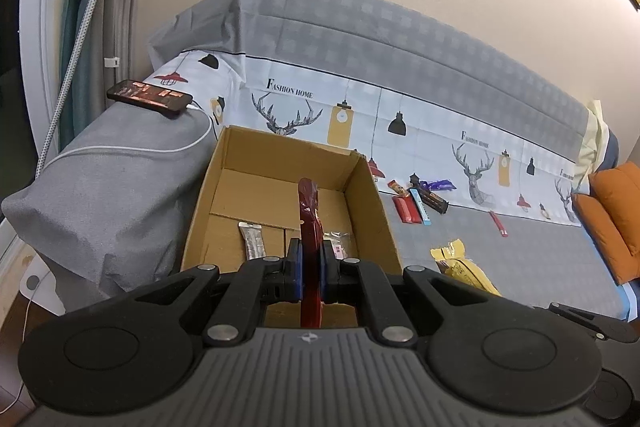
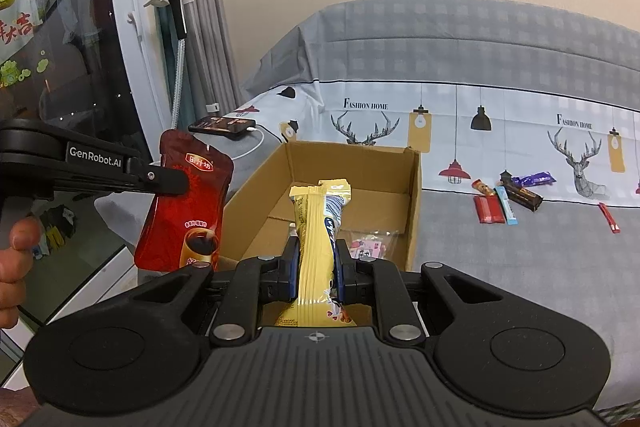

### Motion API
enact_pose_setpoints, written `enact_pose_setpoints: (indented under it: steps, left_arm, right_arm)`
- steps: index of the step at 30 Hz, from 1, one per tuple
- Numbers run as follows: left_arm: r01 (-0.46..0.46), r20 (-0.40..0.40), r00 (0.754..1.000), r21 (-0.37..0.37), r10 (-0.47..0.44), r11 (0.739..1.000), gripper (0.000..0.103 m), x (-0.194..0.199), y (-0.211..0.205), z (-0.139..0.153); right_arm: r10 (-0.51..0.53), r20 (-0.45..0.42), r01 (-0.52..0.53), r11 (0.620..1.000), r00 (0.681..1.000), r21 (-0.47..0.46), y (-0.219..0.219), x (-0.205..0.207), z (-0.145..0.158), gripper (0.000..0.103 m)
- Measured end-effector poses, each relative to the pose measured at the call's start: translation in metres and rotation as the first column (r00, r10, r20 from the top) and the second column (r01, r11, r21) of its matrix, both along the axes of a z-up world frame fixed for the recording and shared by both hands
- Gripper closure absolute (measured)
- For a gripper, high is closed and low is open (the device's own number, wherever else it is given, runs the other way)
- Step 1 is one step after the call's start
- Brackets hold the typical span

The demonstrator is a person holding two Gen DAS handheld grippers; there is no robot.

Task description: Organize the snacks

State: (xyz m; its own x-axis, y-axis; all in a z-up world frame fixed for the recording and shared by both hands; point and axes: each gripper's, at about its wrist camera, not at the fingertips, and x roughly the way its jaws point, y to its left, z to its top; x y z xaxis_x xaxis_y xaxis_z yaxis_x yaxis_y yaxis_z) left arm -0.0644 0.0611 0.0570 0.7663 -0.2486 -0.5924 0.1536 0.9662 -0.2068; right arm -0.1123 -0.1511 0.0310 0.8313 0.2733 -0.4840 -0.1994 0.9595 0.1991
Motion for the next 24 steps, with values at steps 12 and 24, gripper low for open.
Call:
enact_pose_setpoints:
  steps: [12, 24]
  left_arm:
    - [-0.008, -0.013, 1.000, -0.003, 0.008, 1.000, 0.095, 0.013, 0.004, -0.005]
    - [-0.034, -0.010, 0.999, -0.008, 0.034, 0.999, 0.095, 0.051, 0.015, -0.005]
  right_arm:
    - [-0.002, -0.025, 0.002, 1.000, 1.000, -0.018, 0.006, 0.011, -0.002, 0.085]
    - [-0.008, -0.032, 0.006, 0.999, 0.999, -0.036, 0.016, 0.036, -0.004, 0.085]
